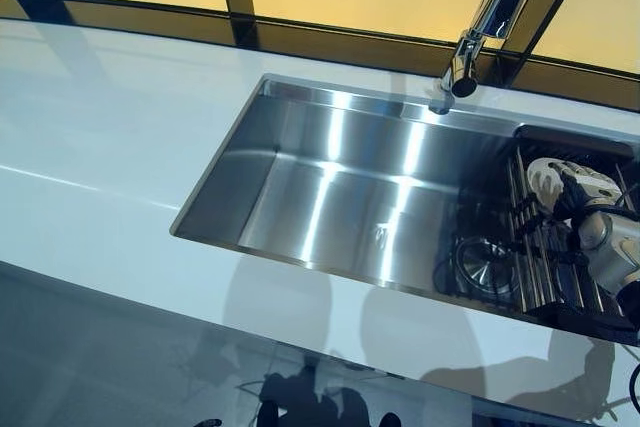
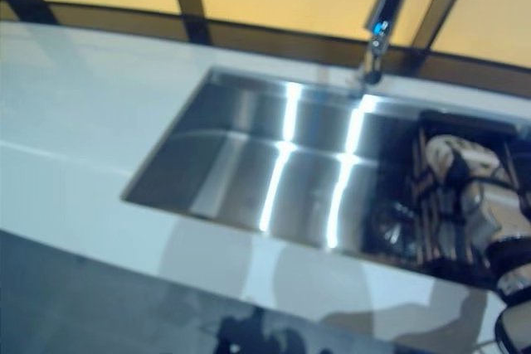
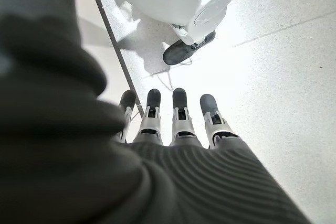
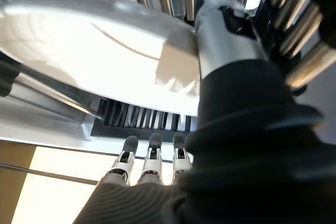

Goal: Take plates into dishwasher

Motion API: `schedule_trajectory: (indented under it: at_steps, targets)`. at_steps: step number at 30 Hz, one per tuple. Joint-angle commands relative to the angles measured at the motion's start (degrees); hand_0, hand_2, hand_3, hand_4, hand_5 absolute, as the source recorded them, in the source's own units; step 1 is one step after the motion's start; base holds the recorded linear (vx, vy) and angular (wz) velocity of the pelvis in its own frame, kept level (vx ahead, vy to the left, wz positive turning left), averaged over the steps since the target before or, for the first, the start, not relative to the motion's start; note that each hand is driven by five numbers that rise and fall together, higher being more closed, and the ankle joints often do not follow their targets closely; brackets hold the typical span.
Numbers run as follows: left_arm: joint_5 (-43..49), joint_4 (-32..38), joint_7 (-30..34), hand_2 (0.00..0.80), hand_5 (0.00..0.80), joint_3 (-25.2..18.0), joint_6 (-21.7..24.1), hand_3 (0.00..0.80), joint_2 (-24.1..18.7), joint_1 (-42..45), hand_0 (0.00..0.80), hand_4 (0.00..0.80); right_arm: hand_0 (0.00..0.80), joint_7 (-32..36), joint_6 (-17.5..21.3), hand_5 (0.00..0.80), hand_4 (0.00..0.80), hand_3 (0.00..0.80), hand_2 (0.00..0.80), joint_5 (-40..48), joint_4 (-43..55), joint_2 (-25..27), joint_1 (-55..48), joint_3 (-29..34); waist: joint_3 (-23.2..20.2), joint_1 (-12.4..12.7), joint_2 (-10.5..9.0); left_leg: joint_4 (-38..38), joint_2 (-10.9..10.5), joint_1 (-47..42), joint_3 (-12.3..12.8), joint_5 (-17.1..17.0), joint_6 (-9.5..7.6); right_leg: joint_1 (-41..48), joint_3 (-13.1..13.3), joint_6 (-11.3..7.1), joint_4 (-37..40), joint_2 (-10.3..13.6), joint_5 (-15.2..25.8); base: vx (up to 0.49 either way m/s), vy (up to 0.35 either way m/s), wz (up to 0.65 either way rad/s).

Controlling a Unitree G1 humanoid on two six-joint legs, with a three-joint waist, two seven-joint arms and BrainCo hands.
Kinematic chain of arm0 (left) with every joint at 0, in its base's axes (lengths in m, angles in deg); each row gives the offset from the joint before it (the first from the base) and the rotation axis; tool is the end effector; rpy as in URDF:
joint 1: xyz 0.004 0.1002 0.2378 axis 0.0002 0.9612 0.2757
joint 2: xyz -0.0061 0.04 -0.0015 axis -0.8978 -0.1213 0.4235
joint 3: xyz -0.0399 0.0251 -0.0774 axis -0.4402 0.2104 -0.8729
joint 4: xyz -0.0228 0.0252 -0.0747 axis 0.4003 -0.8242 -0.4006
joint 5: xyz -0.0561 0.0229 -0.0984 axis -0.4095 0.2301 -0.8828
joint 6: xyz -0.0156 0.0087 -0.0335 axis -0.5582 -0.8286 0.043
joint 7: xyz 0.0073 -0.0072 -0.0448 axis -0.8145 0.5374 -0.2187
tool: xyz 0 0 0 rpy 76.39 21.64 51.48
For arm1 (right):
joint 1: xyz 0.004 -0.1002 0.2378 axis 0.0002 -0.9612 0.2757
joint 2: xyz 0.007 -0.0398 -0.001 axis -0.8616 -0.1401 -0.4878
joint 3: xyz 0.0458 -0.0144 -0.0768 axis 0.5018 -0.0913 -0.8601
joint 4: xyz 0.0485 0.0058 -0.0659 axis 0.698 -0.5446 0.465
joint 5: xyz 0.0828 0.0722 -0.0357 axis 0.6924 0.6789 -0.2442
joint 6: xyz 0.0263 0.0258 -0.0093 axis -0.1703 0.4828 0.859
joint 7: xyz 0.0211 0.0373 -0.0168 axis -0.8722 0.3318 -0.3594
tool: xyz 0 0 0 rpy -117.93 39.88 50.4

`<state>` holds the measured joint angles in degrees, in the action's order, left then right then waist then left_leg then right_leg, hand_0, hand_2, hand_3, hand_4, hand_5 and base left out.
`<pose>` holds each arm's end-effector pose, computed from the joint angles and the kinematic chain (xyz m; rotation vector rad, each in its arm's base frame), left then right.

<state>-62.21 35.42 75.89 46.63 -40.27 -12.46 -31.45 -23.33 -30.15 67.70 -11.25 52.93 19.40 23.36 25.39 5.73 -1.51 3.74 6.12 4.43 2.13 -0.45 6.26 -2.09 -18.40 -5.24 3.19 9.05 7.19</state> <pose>0.1572 0.2503 -0.0701 0.5867 0.9046 -0.2285 0.3062 -0.3312 0.2297 -1.4521 0.1882 -0.4727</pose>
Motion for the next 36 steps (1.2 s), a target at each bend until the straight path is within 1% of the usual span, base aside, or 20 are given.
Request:
schedule_trajectory:
  at_steps: [1,7,13,25,36]
  targets:
    - [0.78,-0.2,0.66,0.0,0.0,2.2,-0.13,0.0,-1.08,1.53,0.0,0.0,0.0,-0.32,-0.57,0.0,0.0,0.0,0.0,-0.52,0.61,4.35,3.18,-1.95,-2.93,0.48,-2.14,-0.19,-2.43,1.84,3.47,0.19,-4.56,-1.85,1.69,3.36,-8.95,-5.35,-9.0,0.0,0.0,0.0]
    - [1.27,-0.29,0.84,0.0,0.0,1.86,-0.05,0.0,-0.86,1.36,0.0,0.0,0.0,2.05,-1.12,0.0,0.0,0.0,0.0,0.9,0.81,3.37,1.63,-0.98,-3.06,0.34,-2.21,0.05,-2.52,1.73,3.6,0.4,-4.64,-1.73,1.75,3.36,-9.11,-5.23,-9.1,0.0,0.0,0.0]
    - [1.37,-0.99,0.49,0.0,0.0,2.12,0.09,0.0,-0.56,1.0,0.0,0.0,0.0,3.91,-0.49,0.0,0.0,0.0,0.0,0.65,0.08,2.21,0.46,-0.47,-3.21,0.25,-2.56,0.65,-2.52,1.52,3.82,0.7,-4.78,-1.27,1.86,3.33,-8.97,-5.11,-8.92,0.0,0.0,0.0]
    - [1.4,-0.81,0.5,0.0,0.0,1.82,-0.08,0.0,-0.83,0.71,0.0,0.0,0.0,4.81,-1.34,0.0,0.0,0.0,0.0,1.33,0.57,0.69,-0.56,-0.09,-3.04,0.28,-2.73,0.2,-2.66,1.69,3.88,0.56,-4.87,-1.44,2.19,3.11,-8.39,-5.28,-8.47,0.0,0.0,0.0]
    - [1.27,-1.08,0.44,0.0,0.0,1.92,0.09,0.0,-0.56,-0.25,0.0,0.0,0.0,5.71,-0.43,0.0,0.0,0.0,0.0,3.39,-0.37,-1.41,-0.81,0.17,-2.45,0.32,-2.46,-0.13,-2.85,2.0,3.88,0.4,-4.95,-1.95,2.17,3.14,-8.31,-5.24,-8.28,0.0,0.0,0.0]
